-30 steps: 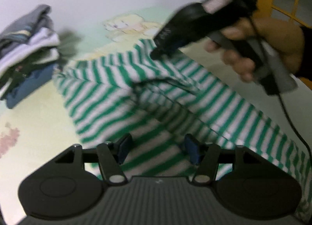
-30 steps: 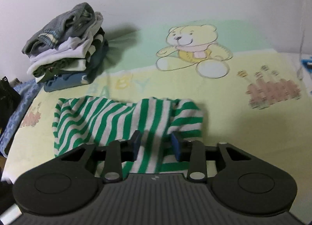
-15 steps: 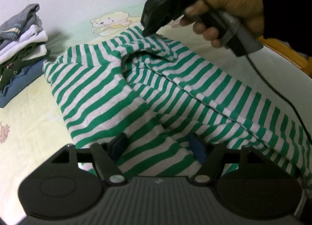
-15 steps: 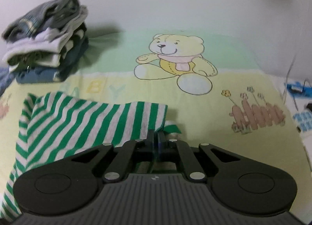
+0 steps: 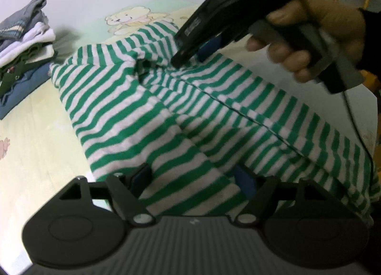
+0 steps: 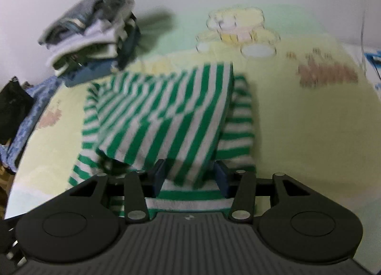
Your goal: Fold clothes
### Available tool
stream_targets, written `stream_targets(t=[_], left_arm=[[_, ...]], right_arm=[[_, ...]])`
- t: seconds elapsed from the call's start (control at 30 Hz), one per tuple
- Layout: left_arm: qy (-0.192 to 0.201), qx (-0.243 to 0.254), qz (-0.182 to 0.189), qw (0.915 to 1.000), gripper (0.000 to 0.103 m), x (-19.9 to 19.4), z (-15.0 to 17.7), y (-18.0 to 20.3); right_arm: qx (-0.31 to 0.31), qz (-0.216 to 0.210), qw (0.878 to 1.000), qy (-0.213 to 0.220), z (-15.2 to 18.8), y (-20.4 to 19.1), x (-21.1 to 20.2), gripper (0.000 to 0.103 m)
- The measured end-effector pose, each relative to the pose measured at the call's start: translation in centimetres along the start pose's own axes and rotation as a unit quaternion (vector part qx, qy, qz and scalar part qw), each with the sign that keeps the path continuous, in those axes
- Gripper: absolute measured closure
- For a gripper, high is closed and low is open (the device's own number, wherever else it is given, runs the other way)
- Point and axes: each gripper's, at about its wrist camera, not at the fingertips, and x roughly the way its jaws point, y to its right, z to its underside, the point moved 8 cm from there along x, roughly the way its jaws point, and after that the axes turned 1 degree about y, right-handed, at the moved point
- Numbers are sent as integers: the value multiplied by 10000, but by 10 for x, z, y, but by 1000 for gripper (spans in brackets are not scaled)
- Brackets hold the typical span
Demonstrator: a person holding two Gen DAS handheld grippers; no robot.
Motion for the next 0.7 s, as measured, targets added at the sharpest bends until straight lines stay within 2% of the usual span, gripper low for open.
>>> stream_targets(t=[0.03, 0.07, 0.1, 0.17, 0.27, 0.37, 0.43, 0.53, 0.6, 0.7], left_arm=[[-6, 19, -18, 10000, 26, -1, 1, 1], [-12, 34, -33, 10000, 26, -3, 3, 2], [-21, -2, -15, 10000, 26, -5, 3, 2], [-27, -135, 62, 9999, 26, -12, 6, 2], [22, -372, 191, 9991, 28, -24, 11, 3], [-25, -523, 409, 9978, 28, -26, 19, 11], [-99, -369, 337, 9987, 26, -23, 26, 18], [-85, -92, 232, 9997, 23, -24, 30, 25], [-93, -49, 195, 9998, 23, -25, 32, 26], [-72, -154, 219, 9996, 22, -27, 36, 26]], right_arm=[[-36, 36, 10000, 44, 0, -1, -1, 69], [-71, 72, 9999, 88, 1, -2, -1, 88], [-108, 88, 9998, 136, 1, -3, -3, 95], [-207, 32, 9994, 286, -3, -4, -20, 95], [-424, 223, 9980, 413, -7, 4, -42, 96], [-445, 454, 9978, 167, -2, 16, -28, 97], [-486, 485, 9976, -69, 6, 16, -10, 96], [-425, 461, 9979, 180, 1, 15, -22, 87], [-384, 445, 9977, 346, -3, 15, -30, 67], [-323, 421, 9968, 595, -9, 14, -42, 69]])
